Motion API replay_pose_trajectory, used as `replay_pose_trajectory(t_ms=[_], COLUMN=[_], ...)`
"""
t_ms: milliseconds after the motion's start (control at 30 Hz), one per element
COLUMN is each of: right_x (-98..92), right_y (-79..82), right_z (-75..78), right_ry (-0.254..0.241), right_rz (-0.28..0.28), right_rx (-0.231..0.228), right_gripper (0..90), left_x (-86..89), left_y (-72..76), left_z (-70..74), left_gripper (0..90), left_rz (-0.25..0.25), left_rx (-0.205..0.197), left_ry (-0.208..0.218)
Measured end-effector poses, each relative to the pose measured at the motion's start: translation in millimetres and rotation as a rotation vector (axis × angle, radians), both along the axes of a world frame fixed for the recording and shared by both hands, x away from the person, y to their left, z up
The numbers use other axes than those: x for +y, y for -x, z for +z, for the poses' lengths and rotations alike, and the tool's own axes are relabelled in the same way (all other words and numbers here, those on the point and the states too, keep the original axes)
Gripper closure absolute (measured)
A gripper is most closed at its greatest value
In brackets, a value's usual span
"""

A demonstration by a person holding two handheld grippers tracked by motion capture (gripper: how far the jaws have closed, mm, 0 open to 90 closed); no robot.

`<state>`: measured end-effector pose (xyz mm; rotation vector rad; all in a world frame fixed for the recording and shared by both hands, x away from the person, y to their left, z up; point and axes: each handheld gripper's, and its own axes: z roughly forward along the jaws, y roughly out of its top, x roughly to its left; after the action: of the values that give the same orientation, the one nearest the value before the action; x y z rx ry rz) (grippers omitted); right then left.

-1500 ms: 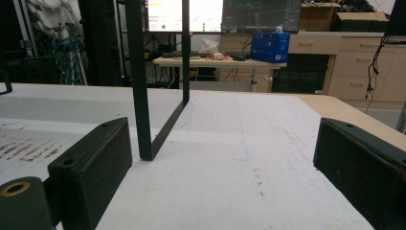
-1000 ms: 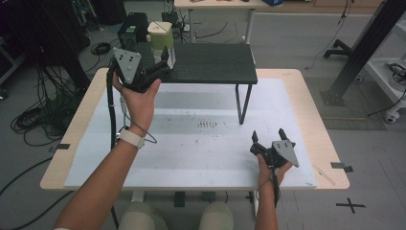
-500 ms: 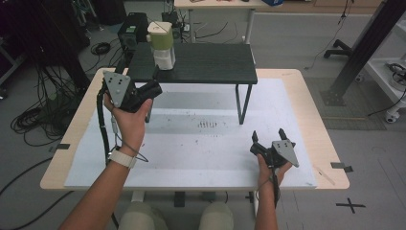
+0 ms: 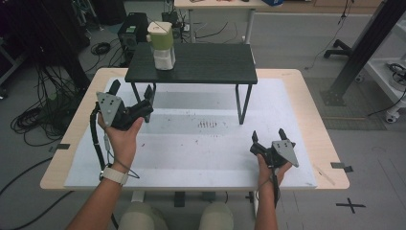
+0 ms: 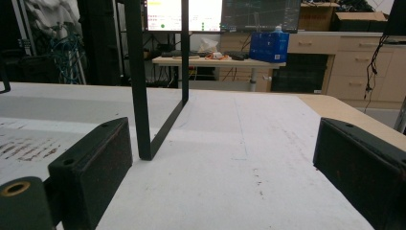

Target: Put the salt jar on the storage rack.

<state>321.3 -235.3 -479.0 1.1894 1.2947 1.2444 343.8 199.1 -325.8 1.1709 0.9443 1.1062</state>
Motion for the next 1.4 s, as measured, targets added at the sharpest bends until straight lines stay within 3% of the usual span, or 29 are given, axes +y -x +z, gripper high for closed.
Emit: replay_pose_trajectory(t_ms=[300, 500, 733, 1033, 1400], right_x=[0.2, 0.5, 0.7, 0.9, 1.0], right_y=[0.1, 0.0, -0.1, -0.2, -0.2], right_z=[0.0, 0.0, 0.1, 0.1, 0.2], right_ry=[0.003, 0.007, 0.010, 0.011, 0.014], right_rz=[0.001, 0.000, -0.002, -0.001, -0.002], right_rx=[0.002, 0.005, 0.006, 0.007, 0.008], right_gripper=[6.2, 6.2, 6.2, 6.2, 6.2], left_x=[15.6, 28.7, 39.0, 43.5, 47.7], left_y=[3.9, 6.1, 7.2, 7.4, 6.4], left_z=[-29.3, -52.5, -74.6, -89.7, -110.9], left_gripper=[3.8, 3.8, 3.8, 3.8, 3.9], left_rz=[0.009, 0.012, 0.009, -0.007, -0.005], left_rx=[0.045, 0.077, 0.116, 0.138, 0.182], left_ry=[-0.007, -0.045, -0.053, -0.029, -0.035])
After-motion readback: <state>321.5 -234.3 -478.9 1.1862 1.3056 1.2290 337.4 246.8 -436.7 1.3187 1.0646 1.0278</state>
